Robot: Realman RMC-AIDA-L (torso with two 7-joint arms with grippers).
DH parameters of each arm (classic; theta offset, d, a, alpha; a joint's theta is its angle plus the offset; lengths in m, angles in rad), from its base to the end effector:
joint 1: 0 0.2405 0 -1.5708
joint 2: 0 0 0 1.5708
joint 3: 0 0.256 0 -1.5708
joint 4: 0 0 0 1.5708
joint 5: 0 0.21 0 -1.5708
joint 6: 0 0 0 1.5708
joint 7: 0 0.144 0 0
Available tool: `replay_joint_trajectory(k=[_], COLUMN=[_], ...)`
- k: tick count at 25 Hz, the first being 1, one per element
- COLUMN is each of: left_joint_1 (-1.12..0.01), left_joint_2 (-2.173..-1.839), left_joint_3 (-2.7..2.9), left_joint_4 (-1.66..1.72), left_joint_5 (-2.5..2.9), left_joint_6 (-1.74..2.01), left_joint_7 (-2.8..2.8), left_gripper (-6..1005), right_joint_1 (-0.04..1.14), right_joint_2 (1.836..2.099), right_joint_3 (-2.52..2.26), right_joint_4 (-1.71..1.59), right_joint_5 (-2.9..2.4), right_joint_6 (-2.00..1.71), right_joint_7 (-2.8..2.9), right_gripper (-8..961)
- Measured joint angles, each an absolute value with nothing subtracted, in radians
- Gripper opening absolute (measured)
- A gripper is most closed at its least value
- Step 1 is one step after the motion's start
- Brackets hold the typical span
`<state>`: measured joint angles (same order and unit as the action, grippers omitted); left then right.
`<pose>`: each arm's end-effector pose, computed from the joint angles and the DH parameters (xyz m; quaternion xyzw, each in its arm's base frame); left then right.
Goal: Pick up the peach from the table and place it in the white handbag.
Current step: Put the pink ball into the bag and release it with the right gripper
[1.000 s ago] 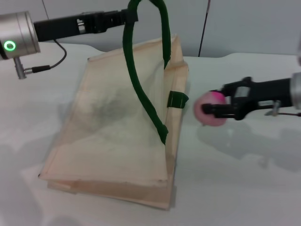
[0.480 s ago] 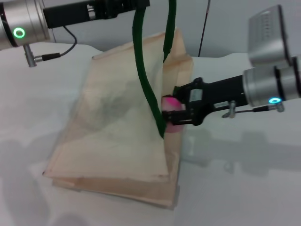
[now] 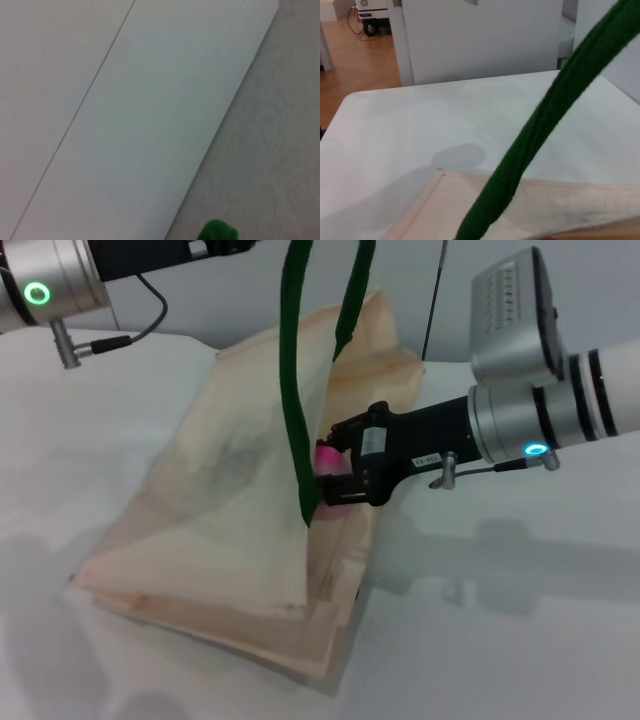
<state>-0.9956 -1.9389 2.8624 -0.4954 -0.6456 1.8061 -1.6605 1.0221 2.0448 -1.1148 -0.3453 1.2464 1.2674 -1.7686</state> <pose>-0.1662 0.4126 0.0820 -0.8560 -0.2788 -0.4284 0.0776 0.1300 0.3991 -0.0784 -0.9913 0.0513 0.1187 0.0265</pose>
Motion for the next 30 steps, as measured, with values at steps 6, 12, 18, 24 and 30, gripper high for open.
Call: replay_joint_trajectory(k=[6, 12, 18, 24, 30], left_joint_1=[-0.982, -0.974, -0.963, -0.944, -0.930], left_joint_2=[-1.934, -1.932, -1.930, -1.928, -1.925], left_joint_3=[2.862, 2.862, 2.862, 2.862, 2.862], left_joint_4=[-0.495, -0.495, -0.496, -0.502, -0.503], left_joint_5=[-0.679, -0.682, -0.683, -0.702, -0.708], left_joint_6=[1.824, 1.826, 1.822, 1.816, 1.795], left_joint_7=[-1.661, -1.661, -1.661, -1.658, -1.654], left_gripper=[120, 121, 121, 121, 121], right_joint_1=[1.018, 1.017, 1.017, 0.985, 0.898], right_joint_2=[2.045, 2.041, 2.038, 2.035, 2.027], right_joint_3=[-1.179, -1.183, -1.191, -1.181, -1.179], right_joint_4=[-0.350, -0.354, -0.354, -0.401, -0.525], right_joint_5=[1.319, 1.326, 1.320, 1.325, 1.319], right_joint_6=[1.241, 1.241, 1.253, 1.253, 1.240], right_joint_7=[-1.769, -1.769, -1.766, -1.751, -1.676], right_gripper=[455, 454, 461, 552, 859])
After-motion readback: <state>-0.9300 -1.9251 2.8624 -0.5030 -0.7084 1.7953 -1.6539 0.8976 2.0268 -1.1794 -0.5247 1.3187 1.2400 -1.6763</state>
